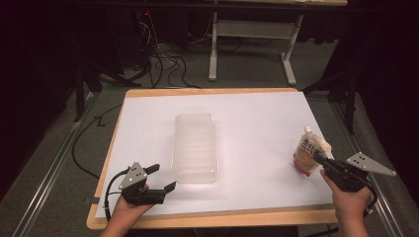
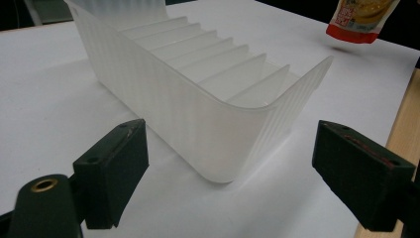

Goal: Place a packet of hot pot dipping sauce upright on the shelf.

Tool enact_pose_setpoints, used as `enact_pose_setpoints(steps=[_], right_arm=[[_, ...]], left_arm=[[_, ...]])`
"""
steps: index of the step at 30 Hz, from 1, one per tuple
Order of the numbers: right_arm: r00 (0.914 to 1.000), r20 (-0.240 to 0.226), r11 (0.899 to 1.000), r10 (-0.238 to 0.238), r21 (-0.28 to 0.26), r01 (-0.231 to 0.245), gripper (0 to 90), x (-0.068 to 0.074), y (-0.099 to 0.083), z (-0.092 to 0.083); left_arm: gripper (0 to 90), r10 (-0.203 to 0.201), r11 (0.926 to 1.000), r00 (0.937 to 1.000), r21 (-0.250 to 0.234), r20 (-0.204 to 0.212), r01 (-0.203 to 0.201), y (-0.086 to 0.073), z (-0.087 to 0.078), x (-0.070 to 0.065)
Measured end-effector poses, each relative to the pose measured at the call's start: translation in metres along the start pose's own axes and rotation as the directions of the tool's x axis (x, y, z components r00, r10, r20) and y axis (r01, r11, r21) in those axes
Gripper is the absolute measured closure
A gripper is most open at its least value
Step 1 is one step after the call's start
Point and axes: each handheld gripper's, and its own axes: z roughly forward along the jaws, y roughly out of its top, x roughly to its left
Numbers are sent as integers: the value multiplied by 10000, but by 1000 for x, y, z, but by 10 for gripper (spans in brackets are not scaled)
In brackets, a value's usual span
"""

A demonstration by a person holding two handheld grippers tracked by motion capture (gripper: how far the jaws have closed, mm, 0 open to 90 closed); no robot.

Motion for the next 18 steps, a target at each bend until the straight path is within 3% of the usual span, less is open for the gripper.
enact_pose_setpoints(steps=[5, 9, 11, 13, 18], right_arm=[[9962, -831, 9995, -262, -184, 248, 900, 10, 10, 11], [9923, -1165, 9990, -423, -171, 405, 900, 17, 14, 18], [9842, -1615, 9973, -725, -204, 701, 900, 24, 21, 28], [9815, -1754, 9970, -767, -218, 740, 900, 26, 23, 31], [9628, -2512, 9950, -998, -341, 943, 900, 34, 33, 47]], left_arm=[[149, -4, 10000, 10000, -13, 22, 4, 0, 0, 0], [149, -19, 10000, 10000, -1, 50, 19, -1, 0, 1], [149, -33, 10000, 10000, -23, 46, 33, -1, 0, 1], [149, -30, 10000, 10000, -41, 43, 31, -1, -1, 1], [149, -57, 9999, 10000, -89, 25, 58, -1, -1, 1]])
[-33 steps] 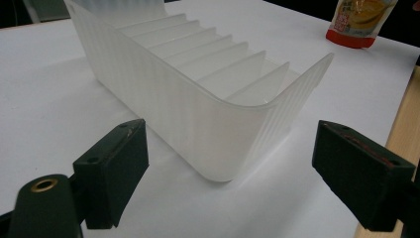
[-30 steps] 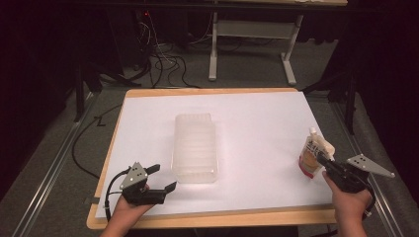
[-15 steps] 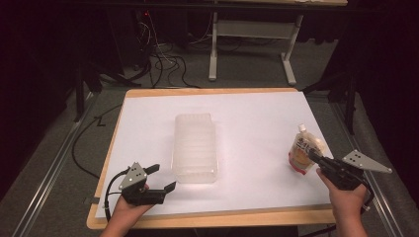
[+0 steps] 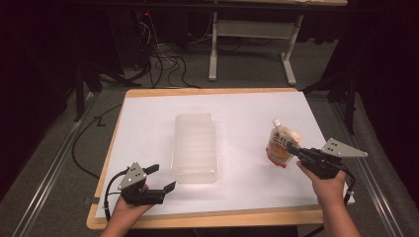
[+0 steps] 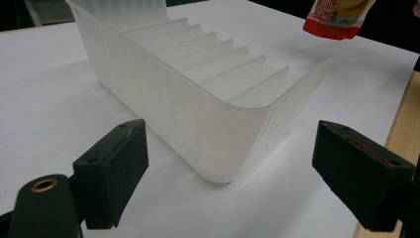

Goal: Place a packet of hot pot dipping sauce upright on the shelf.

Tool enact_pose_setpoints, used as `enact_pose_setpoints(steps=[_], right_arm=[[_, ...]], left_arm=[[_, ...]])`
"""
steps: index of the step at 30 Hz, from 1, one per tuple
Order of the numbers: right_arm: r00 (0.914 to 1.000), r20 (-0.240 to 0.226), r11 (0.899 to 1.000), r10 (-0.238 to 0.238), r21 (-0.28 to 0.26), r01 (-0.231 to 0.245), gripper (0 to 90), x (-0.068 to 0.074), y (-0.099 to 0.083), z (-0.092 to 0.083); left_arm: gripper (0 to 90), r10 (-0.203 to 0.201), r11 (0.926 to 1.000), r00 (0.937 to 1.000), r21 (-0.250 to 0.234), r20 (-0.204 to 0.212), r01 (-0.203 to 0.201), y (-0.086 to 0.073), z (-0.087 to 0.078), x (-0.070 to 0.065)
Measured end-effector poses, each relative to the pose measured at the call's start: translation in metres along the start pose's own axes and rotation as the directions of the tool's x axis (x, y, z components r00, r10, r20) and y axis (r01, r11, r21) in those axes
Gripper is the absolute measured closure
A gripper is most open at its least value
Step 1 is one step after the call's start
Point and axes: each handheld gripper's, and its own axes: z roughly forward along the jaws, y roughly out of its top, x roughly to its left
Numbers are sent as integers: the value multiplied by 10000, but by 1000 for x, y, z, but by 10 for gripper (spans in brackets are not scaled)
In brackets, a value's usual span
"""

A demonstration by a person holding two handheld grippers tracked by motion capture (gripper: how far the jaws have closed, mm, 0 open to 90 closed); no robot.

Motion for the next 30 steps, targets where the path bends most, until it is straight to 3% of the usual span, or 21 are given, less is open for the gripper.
enact_pose_setpoints(steps=[1, 8, 9, 11, 13, 14, 15, 16, 19, 21, 28, 29, 30], right_arm=[[9994, -320, 10000, -96, -12, 96, 900, 0, 4, 8], [9943, -1042, 9997, -235, -94, 227, 900, 4, 13, 26], [9905, -1339, 9995, -312, -139, 296, 900, 4, 15, 32], [9888, -1445, 9992, -376, -180, 354, 900, 5, 16, 34], [9793, -1975, 9987, -451, -330, 393, 900, 6, 20, 42], [9793, -1975, 9987, -451, -330, 393, 900, 6, 20, 42], [9708, -2342, 9982, -512, -413, 427, 900, 7, 23, 46], [9708, -2342, 9982, -512, -413, 427, 900, 7, 23, 46], [9549, -2909, 9974, -589, -561, 444, 900, 11, 27, 54], [9488, -3091, 9972, -642, -576, 487, 900, 14, 29, 58], [9142, -3951, 9955, -906, -628, 715, 900, 27, 36, 76], [9002, -4264, 9959, -889, -542, 727, 900, 32, 38, 82], [9002, -4264, 9959, -889, -542, 727, 900, 32, 38, 82]], left_arm=[[148, -6, 10000, 10000, 8, -3, 6, 0, 0, 0], [149, 1, 10000, 10000, -39, -5, -1, 1, -2, 0], [148, -5, 10000, 10000, -57, 0, 5, 1, -2, 0], [148, -11, 10000, 10000, -52, 6, 11, 1, -2, 0], [148, 1, 10000, 10000, -41, 9, -1, 1, -2, 0], [148, -10, 10000, 10000, -45, 12, 10, 1, -2, 0], [149, -17, 10000, 10000, -59, 8, 17, 1, -2, 0], [149, -19, 10000, 10000, -68, 7, 19, 1, -2, -1], [149, -40, 10000, 10000, -60, 5, 40, 1, -1, -1], [148, -38, 10000, 10000, -48, 16, 38, 1, -1, -1], [149, -38, 10000, 10000, -41, 1, 38, 1, -1, -1], [148, -41, 10000, 10000, -43, -3, 41, 1, -1, -1], [148, -41, 10000, 10000, -45, -4, 41, 1, -1, -1]])
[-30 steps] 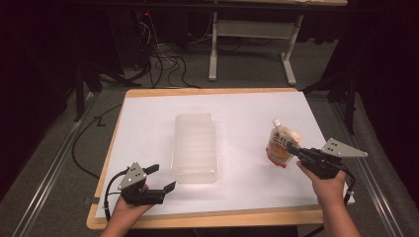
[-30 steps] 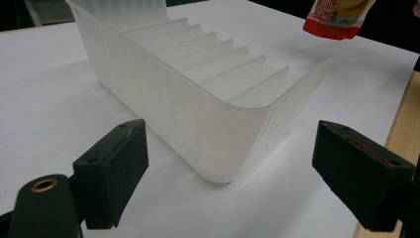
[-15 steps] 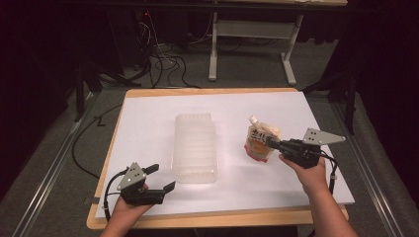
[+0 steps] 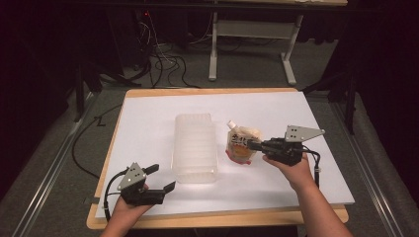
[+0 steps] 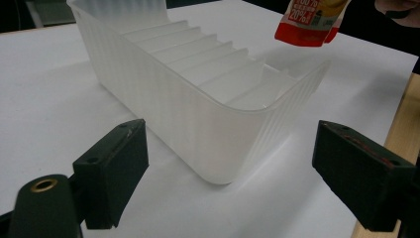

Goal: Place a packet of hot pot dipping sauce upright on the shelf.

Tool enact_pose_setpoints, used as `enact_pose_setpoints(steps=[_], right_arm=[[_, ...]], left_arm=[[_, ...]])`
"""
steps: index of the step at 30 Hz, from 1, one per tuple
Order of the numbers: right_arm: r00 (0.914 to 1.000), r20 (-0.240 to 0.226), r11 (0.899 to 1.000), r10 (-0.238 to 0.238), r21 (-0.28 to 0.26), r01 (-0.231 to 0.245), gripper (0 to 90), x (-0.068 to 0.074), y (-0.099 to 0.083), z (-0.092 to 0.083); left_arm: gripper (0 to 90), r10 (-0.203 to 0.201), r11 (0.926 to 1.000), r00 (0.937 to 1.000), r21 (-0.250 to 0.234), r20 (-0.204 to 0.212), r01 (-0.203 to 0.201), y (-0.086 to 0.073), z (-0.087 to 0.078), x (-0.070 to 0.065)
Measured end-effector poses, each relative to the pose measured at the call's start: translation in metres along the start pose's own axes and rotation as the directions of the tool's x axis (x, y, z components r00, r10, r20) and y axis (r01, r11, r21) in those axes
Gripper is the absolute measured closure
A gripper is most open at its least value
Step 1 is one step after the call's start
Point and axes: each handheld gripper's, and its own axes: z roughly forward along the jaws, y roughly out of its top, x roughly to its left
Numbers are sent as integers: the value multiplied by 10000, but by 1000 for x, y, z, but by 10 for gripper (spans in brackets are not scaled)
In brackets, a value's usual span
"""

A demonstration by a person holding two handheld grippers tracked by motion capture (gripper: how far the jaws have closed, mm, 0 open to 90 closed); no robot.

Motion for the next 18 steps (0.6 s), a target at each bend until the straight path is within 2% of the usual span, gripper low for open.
enact_pose_setpoints(steps=[1, 2, 5, 18], right_arm=[[9996, -274, 10000, -4, 58, 5, 900, 1, 1, 6], [9996, -274, 10000, -4, 58, 5, 900, 1, 1, 6], [9966, -812, 9997, -122, 222, 140, 900, 4, 2, 17], [9896, -1419, 9972, -217, 677, 316, 900, 3, 9, 41]], left_arm=[[149, 0, 10000, 10000, 7, 1, 0, 0, 0, 0], [149, 3, 10000, 10000, 12, -1, -3, 0, 0, 0], [149, 0, 10000, 10000, 29, -12, 0, 0, 1, 0], [148, -27, 10000, 10000, -17, 16, 27, 0, 0, 1]])
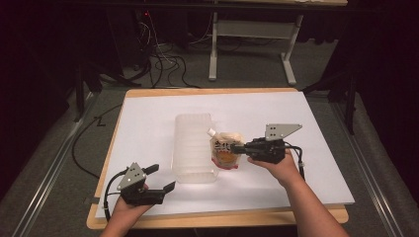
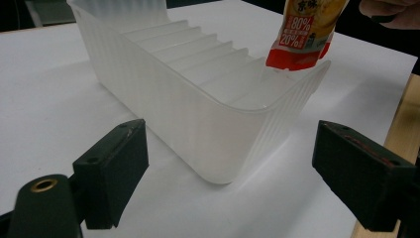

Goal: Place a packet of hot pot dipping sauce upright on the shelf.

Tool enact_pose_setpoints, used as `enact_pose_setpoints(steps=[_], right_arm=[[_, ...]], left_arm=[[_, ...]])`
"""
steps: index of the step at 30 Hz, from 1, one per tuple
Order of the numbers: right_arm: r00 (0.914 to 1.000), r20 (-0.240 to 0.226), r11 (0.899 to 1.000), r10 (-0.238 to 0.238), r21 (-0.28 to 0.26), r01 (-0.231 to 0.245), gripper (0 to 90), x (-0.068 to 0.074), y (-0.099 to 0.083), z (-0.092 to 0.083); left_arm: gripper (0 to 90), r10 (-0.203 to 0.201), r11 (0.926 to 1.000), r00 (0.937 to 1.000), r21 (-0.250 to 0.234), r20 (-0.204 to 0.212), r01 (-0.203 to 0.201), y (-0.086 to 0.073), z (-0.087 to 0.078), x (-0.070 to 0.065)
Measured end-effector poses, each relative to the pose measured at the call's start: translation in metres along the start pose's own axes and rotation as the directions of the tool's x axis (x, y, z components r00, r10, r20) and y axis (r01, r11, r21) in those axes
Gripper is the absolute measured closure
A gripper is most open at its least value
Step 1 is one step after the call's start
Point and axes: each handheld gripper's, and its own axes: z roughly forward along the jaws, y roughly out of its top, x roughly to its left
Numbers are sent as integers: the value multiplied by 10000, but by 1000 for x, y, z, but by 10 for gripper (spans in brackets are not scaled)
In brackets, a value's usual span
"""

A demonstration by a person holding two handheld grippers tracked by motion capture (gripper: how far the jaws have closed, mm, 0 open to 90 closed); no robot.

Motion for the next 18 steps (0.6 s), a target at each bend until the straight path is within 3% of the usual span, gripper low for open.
enact_pose_setpoints(steps=[18], right_arm=[[9994, -331, 9995, -135, 280, 144, 900, -5, 7, 31]], left_arm=[[149, 11, 10000, 10000, -8, 73, -11, 0, 0, -1]])
